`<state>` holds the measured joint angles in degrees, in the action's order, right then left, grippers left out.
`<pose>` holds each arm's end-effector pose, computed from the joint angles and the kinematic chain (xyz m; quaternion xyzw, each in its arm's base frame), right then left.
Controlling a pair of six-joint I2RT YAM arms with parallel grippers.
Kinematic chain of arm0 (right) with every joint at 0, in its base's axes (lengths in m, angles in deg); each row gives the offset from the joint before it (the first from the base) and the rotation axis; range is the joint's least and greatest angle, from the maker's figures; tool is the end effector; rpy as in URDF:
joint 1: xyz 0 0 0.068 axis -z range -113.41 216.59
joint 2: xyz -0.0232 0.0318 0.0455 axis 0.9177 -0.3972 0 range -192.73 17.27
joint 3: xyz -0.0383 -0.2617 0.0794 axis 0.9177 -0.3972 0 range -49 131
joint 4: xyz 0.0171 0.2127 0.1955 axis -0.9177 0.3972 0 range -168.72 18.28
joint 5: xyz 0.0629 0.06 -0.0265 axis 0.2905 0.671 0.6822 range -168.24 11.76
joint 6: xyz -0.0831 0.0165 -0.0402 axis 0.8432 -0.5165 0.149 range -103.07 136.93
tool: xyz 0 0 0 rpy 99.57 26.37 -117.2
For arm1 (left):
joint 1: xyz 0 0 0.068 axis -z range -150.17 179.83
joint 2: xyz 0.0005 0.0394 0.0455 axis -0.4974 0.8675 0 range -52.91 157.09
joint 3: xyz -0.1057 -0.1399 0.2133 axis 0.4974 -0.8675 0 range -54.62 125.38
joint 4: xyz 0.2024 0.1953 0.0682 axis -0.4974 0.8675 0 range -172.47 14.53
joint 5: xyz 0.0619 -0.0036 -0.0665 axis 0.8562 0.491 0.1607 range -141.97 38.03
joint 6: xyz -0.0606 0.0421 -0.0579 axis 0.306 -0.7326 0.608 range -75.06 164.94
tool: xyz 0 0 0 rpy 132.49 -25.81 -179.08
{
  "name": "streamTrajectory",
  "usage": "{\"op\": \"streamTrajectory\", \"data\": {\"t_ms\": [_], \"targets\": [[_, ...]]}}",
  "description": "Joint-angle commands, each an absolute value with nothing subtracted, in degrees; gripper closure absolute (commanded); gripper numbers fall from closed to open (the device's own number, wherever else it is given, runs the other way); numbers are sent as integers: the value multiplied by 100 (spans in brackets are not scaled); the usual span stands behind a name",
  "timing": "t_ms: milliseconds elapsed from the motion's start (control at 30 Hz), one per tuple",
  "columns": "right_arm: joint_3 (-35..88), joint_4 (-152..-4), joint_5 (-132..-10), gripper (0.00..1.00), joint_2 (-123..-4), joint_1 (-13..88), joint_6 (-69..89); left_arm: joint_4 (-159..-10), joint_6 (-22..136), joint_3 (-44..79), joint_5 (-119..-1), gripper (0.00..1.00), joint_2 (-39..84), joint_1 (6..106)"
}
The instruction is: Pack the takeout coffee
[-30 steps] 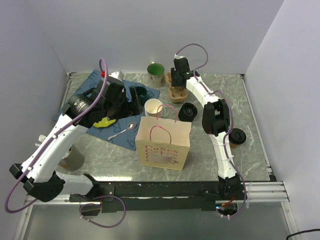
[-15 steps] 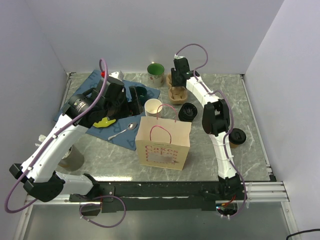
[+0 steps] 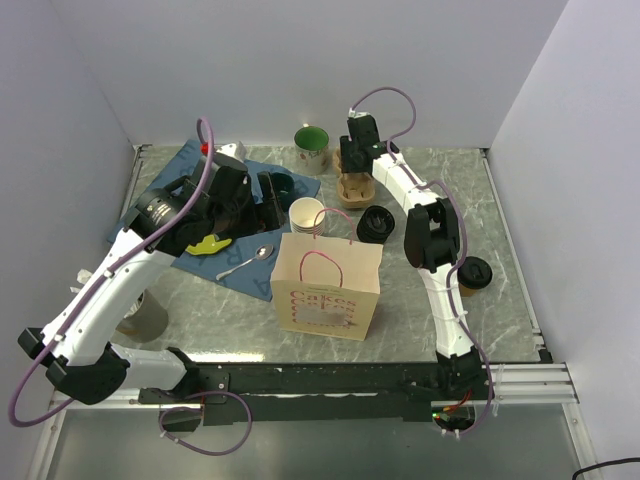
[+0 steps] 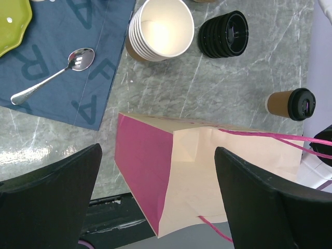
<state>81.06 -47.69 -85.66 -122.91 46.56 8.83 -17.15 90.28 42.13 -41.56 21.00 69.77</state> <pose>0.5910 0.2040 0.1917 -0.0678 0.9065 0.0432 0.4146 0.2334 -0.1755 0.4263 -0.0795 0.9087 -0.2107 0.3515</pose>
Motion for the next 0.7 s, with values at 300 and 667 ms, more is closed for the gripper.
{"op": "streamTrajectory", "data": {"t_ms": [300, 667], "targets": [[7844, -4796, -8606, 51, -12054, 4655, 665, -1919, 9126, 4127, -4108, 3, 1899, 6991], [8072, -4831, -8685, 58, -11967, 4647, 788, -1875, 9073, 4136, -4081, 3, 1873, 6991]]}}
